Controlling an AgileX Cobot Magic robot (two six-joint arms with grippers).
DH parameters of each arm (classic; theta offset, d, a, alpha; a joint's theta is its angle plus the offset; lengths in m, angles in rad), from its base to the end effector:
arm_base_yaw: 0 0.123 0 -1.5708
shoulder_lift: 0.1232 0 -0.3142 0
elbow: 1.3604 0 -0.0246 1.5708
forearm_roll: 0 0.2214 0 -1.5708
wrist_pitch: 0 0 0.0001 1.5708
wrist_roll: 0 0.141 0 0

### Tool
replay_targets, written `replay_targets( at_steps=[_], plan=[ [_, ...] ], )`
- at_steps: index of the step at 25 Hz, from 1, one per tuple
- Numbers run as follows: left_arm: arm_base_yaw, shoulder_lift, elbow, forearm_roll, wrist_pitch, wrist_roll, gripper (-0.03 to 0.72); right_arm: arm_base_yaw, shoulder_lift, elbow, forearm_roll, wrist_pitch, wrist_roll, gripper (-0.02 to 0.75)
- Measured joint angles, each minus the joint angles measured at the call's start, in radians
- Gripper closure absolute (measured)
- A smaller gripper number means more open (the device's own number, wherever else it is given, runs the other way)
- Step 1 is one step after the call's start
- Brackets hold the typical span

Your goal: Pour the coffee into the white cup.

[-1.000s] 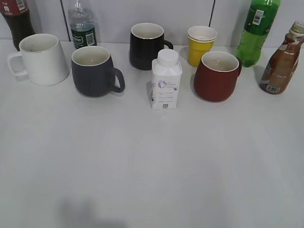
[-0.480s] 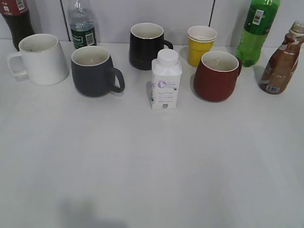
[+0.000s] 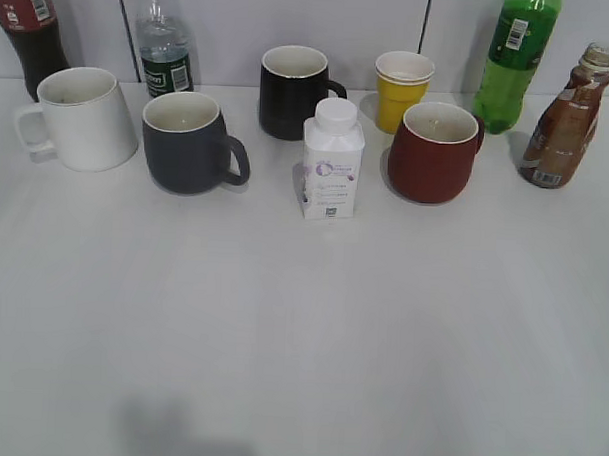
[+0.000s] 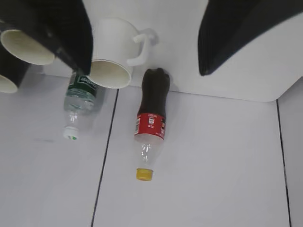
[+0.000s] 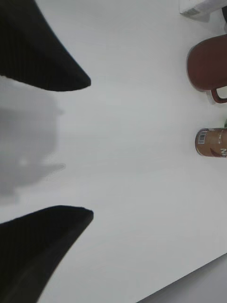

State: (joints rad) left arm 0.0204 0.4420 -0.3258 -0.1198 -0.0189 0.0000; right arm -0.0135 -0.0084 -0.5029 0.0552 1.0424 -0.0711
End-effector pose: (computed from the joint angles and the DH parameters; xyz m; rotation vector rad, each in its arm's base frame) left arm 0.0976 0.0023 0.3079 -0.1125 1.5775 -0.0760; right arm -0.0158 0.0069 0.2436 -0.0603 2.0126 0.0119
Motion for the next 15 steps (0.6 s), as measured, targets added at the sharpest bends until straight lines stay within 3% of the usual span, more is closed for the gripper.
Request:
replay_targets(
  at_steps=[15],
  plan=[
    [0.0, 0.556, 0.03, 0.051, -0.507, 0.0, 0.202, 0.0, 0.0, 0.0, 0.0, 0.0, 0.0, 0.15]
  ],
)
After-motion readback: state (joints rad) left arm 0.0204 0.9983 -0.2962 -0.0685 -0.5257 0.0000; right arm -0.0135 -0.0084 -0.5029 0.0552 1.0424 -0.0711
